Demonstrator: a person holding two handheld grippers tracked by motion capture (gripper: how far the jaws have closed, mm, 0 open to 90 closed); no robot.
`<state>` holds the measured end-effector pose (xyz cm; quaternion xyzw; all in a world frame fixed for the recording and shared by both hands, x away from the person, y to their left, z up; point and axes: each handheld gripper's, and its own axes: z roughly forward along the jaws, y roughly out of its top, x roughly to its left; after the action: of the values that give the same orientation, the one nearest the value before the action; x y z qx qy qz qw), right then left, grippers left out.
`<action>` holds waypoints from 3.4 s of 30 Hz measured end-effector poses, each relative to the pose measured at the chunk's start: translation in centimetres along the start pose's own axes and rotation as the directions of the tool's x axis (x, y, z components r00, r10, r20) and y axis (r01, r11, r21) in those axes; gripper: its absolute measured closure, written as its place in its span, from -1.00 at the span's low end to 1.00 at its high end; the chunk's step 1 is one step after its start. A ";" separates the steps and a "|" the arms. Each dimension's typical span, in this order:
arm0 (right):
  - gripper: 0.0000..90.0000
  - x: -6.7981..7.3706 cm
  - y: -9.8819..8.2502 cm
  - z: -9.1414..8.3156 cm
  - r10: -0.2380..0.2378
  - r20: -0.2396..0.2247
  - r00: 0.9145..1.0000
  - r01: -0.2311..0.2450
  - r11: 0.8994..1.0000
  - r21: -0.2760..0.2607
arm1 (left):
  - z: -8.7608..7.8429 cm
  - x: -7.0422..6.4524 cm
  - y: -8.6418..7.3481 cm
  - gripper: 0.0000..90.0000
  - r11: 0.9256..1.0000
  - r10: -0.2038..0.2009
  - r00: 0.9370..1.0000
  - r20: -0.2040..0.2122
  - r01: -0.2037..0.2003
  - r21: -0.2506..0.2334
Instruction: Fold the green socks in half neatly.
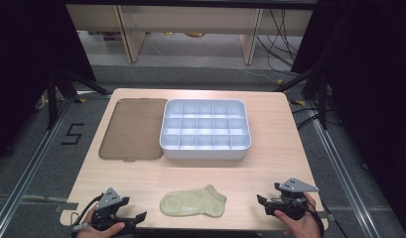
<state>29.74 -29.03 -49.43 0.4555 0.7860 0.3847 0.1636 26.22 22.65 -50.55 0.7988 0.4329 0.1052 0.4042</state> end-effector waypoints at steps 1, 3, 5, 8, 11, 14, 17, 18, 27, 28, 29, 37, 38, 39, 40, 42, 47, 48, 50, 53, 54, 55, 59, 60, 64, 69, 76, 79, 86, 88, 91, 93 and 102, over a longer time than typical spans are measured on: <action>-0.56 0.0 0.0 0.0 -0.004 0.003 1.000 0.004 1.000 0.000 | 0.2 -0.2 0.0 -0.67 1.000 -0.022 1.000 -0.001 0.022 -0.020; -0.57 0.3 0.0 -0.1 0.024 0.001 1.000 -0.024 1.000 0.002 | 0.1 -0.1 0.0 -0.67 1.000 -0.008 1.000 -0.002 0.008 -0.004; -0.57 0.0 0.0 0.1 -0.007 0.002 1.000 0.007 1.000 -0.002 | 0.0 -0.1 0.0 -0.67 1.000 0.002 1.000 0.001 -0.002 0.005; -0.57 0.1 0.0 0.1 0.010 -0.002 1.000 -0.010 1.000 0.005 | 0.3 -0.3 0.0 -0.67 0.999 -0.034 0.999 0.003 0.034 -0.030; -0.57 0.0 0.1 0.1 -0.016 -0.009 1.000 0.016 1.000 0.002 | 0.2 -0.3 0.0 -0.67 0.999 -0.025 1.000 -0.003 0.025 -0.029; -0.59 0.2 0.2 0.2 -0.017 -0.016 1.000 0.017 1.000 0.001 | 0.3 -0.3 0.1 -0.67 0.999 -0.033 0.999 -0.005 0.033 -0.032; -0.60 0.5 0.6 0.4 -0.033 -0.036 0.999 0.033 0.999 -0.002 | 0.1 -0.2 0.1 -0.67 1.000 0.002 1.000 -0.005 -0.002 -0.001; -0.60 0.5 0.6 0.4 -0.033 -0.036 0.999 0.033 0.999 -0.002 | 0.1 -0.2 0.1 -0.67 1.000 0.002 1.000 -0.005 -0.002 -0.001; -0.52 2.5 2.3 1.6 -0.073 -0.119 0.990 0.073 0.997 -0.004 | 0.3 -0.3 0.1 -0.67 1.000 -0.013 1.000 -0.019 0.013 0.001; -0.52 2.5 2.3 1.6 -0.073 -0.119 0.990 0.073 0.997 -0.004 | 0.3 -0.3 0.1 -0.67 1.000 -0.013 1.000 -0.019 0.013 0.001; -0.48 3.1 2.6 2.0 -0.059 -0.129 0.990 0.062 0.998 0.015 | 0.3 -0.3 0.1 -0.67 1.000 -0.011 1.000 -0.017 0.011 0.006; -0.28 4.6 3.8 3.5 -0.123 -0.163 0.979 0.128 0.992 0.019 | 0.1 -0.1 0.1 -0.67 1.000 -0.010 1.000 -0.009 0.010 0.022; -0.26 4.7 3.8 3.8 -0.136 -0.175 0.975 0.138 0.990 0.003 | 0.1 -0.1 0.1 -0.67 1.000 -0.010 1.000 -0.009 0.010 0.022; -0.26 4.7 3.8 3.8 -0.136 -0.175 0.975 0.138 0.990 0.003 | 0.1 -0.1 0.1 -0.67 1.000 -0.010 1.000 -0.010 0.010 0.021; -0.23 5.1 4.0 4.2 -0.154 -0.180 0.971 0.159 0.987 0.011 | 0.2 -0.1 0.1 -0.67 1.000 -0.010 1.000 -0.010 0.010 0.020; -0.11 5.7 4.0 4.6 -0.161 -0.192 0.968 0.167 0.986 0.012 | 0.2 -0.1 0.1 -0.67 1.000 -0.010 1.000 -0.011 0.011 0.020; -0.01 7.0 4.4 5.4 -0.200 -0.207 0.958 0.208 0.978 0.016 | 0.2 -0.1 0.2 -0.67 1.000 -0.008 1.000 -0.011 0.009 0.020; -0.01 7.0 4.4 5.4 -0.200 -0.207 0.958 0.208 0.978 0.016 | 0.2 -0.1 0.2 -0.67 1.000 -0.008 1.000 -0.011 0.009 0.020; 0.05 7.6 4.5 6.1 -0.217 -0.214 0.953 0.227 0.974 0.023 | 0.2 -0.1 0.2 -0.67 1.000 -0.008 1.000 -0.010 0.008 0.022; 0.13 8.1 4.5 6.7 -0.218 -0.217 0.952 0.234 0.971 0.049 | 0.2 -0.1 0.1 -0.67 1.000 -0.003 1.000 -0.009 0.004 0.013; 0.13 8.1 4.5 6.7 -0.218 -0.217 0.952 0.234 0.971 0.049 | 0.2 -0.1 0.1 -0.67 1.000 -0.003 1.000 -0.009 0.004 0.013; 0.18 8.2 4.4 7.1 -0.228 -0.216 0.950 0.244 0.968 0.052 | 0.2 -0.1 0.1 -0.67 1.000 0.000 1.000 -0.011 0.000 0.014; 0.24 8.2 4.3 7.3 -0.234 -0.230 0.945 0.253 0.966 0.055 | 0.2 -0.1 0.2 -0.67 1.000 0.002 1.000 -0.012 -0.002 0.018; 0.26 8.2 4.2 7.3 -0.242 -0.229 0.943 0.261 0.964 0.054 | 0.2 -0.1 0.1 -0.67 1.000 0.002 1.000 -0.011 -0.002 0.016; 0.35 8.4 4.1 7.4 -0.233 -0.227 0.946 0.252 0.966 0.062 | 0.2 -0.1 0.1 -0.67 1.000 0.002 1.000 -0.010 -0.002 0.020; 0.43 8.3 3.9 7.6 -0.238 -0.237 0.942 0.261 0.963 0.069 | 0.2 -0.2 0.1 -0.67 1.000 0.003 1.000 -0.010 -0.003 0.022; 0.74 8.2 3.5 7.9 -0.227 -0.272 0.935 0.251 0.966 0.056 | 0.3 -0.2 0.1 -0.66 1.000 0.005 1.000 -0.009 -0.005 0.019; 0.81 7.7 3.4 7.7 -0.206 -0.274 0.939 0.229 0.972 0.053 | 0.3 -0.2 0.1 -0.66 1.000 0.007 1.000 -0.008 -0.007 0.018; 0.81 5.8 3.4 6.9 -0.180 -0.296 0.938 0.208 0.976 0.067 | 0.2 0.0 0.2 -0.66 1.000 0.011 1.000 -0.004 -0.011 0.022; 0.81 5.5 3.4 6.6 -0.179 -0.294 0.939 0.207 0.976 0.066 | 0.2 0.0 0.2 -0.66 1.000 0.013 1.000 -0.003 -0.013 0.021; 0.81 4.4 3.1 5.8 -0.187 -0.293 0.938 0.219 0.972 0.080 | 0.3 -0.2 0.3 -0.66 1.000 0.013 1.000 -0.002 -0.013 0.025; 0.81 4.0 3.0 5.6 -0.191 -0.289 0.938 0.224 0.971 0.084 | 0.4 -0.2 0.3 -0.66 1.000 0.013 1.000 -0.002 -0.013 0.023; 0.79 1.6 2.5 4.5 -0.189 -0.267 0.945 0.222 0.970 0.099 | 1.2 -1.6 1.2 -0.66 1.000 0.019 0.999 0.040 -0.020 0.008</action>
<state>33.05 -24.90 -50.34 0.3270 0.8667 0.3699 0.0710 26.59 20.45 -50.16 0.8067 0.4174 0.0915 0.4083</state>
